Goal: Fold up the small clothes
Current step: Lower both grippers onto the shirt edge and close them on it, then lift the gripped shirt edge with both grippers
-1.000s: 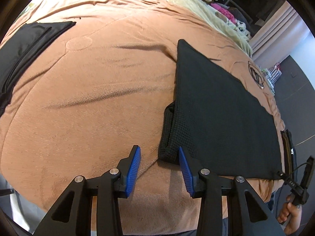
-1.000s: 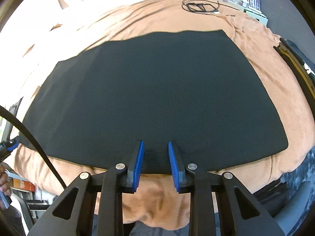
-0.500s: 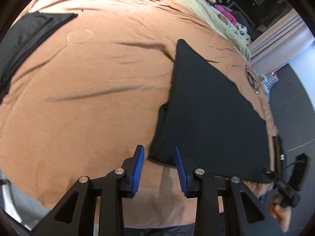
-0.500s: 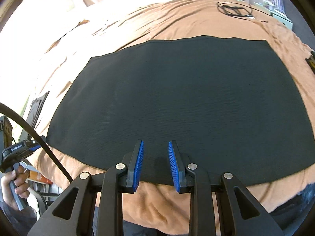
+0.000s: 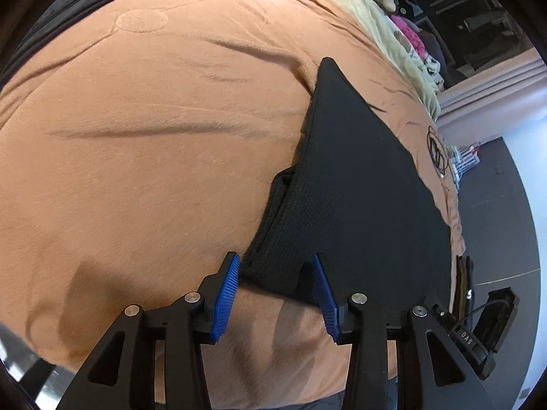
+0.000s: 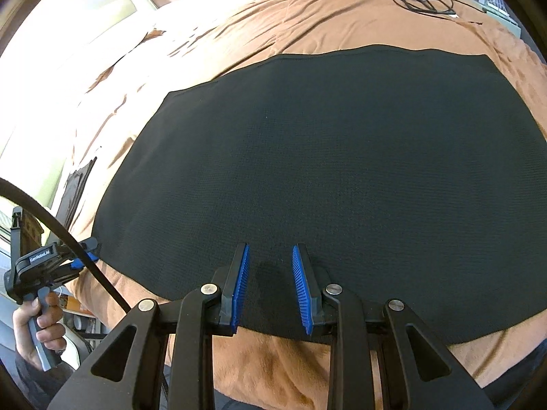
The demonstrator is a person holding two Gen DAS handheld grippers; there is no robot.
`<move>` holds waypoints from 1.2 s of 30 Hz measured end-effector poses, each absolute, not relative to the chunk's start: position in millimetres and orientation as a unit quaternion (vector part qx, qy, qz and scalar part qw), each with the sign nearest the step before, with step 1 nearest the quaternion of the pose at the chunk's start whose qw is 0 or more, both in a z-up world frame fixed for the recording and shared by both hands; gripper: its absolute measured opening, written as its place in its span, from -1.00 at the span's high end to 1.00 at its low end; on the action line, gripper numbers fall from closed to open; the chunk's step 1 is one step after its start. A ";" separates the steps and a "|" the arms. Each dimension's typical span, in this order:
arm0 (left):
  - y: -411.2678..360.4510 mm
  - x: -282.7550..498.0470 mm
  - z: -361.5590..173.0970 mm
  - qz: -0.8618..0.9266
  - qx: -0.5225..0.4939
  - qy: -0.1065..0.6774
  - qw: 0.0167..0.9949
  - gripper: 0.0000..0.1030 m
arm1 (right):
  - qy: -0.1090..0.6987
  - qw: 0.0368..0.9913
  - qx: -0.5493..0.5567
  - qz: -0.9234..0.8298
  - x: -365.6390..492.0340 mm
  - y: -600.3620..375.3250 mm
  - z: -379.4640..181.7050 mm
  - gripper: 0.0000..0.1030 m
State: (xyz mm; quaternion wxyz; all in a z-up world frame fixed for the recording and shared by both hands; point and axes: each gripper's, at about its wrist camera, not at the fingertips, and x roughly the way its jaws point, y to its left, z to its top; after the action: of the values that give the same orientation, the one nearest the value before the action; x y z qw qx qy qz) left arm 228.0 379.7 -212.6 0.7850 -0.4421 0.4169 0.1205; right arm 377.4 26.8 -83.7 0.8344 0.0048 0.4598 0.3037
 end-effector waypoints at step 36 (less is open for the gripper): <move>373.7 207.9 -219.8 0.173 -0.477 0.359 0.783 0.79 | 0.467 0.842 -0.016 0.270 403.4 34.4 -84.7 0.91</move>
State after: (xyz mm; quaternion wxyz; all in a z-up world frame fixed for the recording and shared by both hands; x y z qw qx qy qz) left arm 207.9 373.7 -219.8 0.7830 -0.4771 0.3595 0.1732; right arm 403.4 34.4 -84.7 0.8418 -0.0158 0.4671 0.2701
